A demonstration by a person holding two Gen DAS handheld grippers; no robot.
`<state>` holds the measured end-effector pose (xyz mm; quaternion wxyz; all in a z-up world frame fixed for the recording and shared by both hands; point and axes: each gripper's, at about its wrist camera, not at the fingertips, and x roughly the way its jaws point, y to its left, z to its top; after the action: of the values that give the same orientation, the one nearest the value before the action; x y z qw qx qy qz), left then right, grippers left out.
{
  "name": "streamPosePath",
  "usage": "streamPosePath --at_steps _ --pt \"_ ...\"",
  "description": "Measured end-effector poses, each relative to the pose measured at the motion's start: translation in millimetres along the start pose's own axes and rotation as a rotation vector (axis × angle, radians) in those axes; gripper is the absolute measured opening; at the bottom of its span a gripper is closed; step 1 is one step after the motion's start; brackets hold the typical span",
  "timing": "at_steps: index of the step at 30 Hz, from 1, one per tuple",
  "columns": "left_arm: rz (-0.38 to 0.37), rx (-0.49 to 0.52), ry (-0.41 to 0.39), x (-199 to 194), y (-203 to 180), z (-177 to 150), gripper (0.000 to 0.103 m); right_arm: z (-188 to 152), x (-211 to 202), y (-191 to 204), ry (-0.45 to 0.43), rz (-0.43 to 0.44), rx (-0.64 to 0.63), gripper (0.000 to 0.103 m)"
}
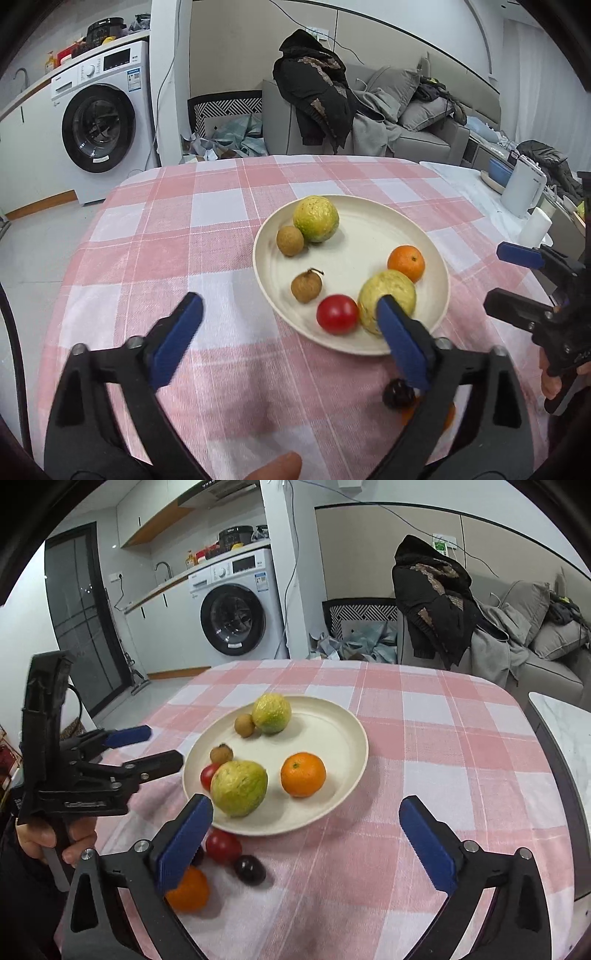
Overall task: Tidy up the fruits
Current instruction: 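Withdraw both open tools from the plate toward the remaining fruits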
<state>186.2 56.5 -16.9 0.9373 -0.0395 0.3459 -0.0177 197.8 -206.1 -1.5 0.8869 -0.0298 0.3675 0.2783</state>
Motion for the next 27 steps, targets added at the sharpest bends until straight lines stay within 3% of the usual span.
streamPosePath --at_steps 8,14,27 --pt "0.008 0.027 -0.006 -41 -13 -31 0.102 -13 -19 4 0.025 -0.014 0.051 0.103" --pt "-0.001 0.028 0.0 -60 -18 -47 0.102 -22 -26 16 0.032 -0.045 0.002 0.103" --pt "-0.023 0.071 0.043 -53 -39 -61 0.102 -38 -12 14 0.082 -0.047 -0.005 0.103"
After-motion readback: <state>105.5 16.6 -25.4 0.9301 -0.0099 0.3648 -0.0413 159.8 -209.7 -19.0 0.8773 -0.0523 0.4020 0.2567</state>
